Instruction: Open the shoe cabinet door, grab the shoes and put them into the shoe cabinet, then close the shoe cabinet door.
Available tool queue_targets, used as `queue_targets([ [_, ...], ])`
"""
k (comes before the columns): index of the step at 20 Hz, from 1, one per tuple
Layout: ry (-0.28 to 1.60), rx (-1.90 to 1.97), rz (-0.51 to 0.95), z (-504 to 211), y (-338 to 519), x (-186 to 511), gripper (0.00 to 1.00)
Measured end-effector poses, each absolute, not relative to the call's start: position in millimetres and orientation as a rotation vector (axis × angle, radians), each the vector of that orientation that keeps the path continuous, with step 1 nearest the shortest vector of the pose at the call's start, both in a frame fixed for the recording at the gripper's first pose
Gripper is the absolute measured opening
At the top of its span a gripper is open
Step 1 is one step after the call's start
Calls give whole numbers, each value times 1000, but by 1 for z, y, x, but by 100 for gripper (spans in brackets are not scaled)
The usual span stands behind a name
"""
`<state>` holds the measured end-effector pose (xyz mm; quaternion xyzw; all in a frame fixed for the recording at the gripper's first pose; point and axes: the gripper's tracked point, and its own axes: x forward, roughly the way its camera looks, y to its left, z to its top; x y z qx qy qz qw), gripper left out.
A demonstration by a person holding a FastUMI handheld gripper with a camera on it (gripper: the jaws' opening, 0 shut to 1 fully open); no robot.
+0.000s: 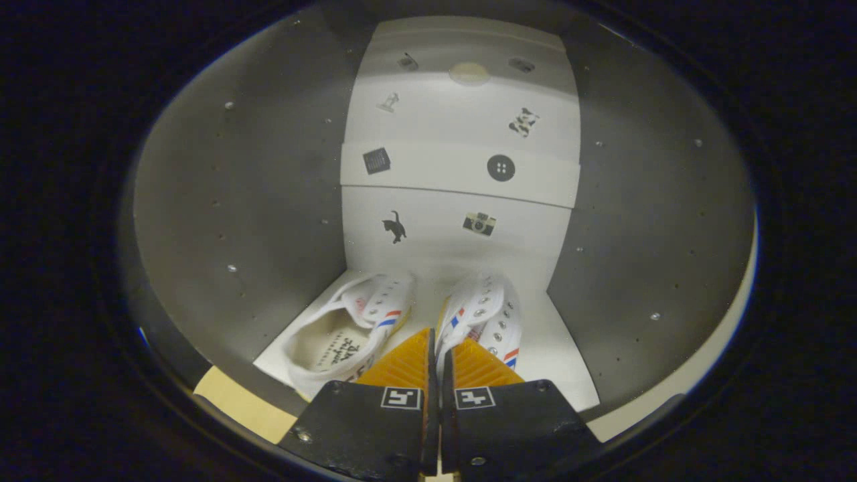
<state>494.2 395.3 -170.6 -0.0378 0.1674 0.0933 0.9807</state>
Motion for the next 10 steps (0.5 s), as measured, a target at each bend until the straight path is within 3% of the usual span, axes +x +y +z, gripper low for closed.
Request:
queue_targets([
  [8, 364, -72, 228, -185, 410, 499, 9],
  [10, 377, -96, 245, -185, 413, 492, 32],
])
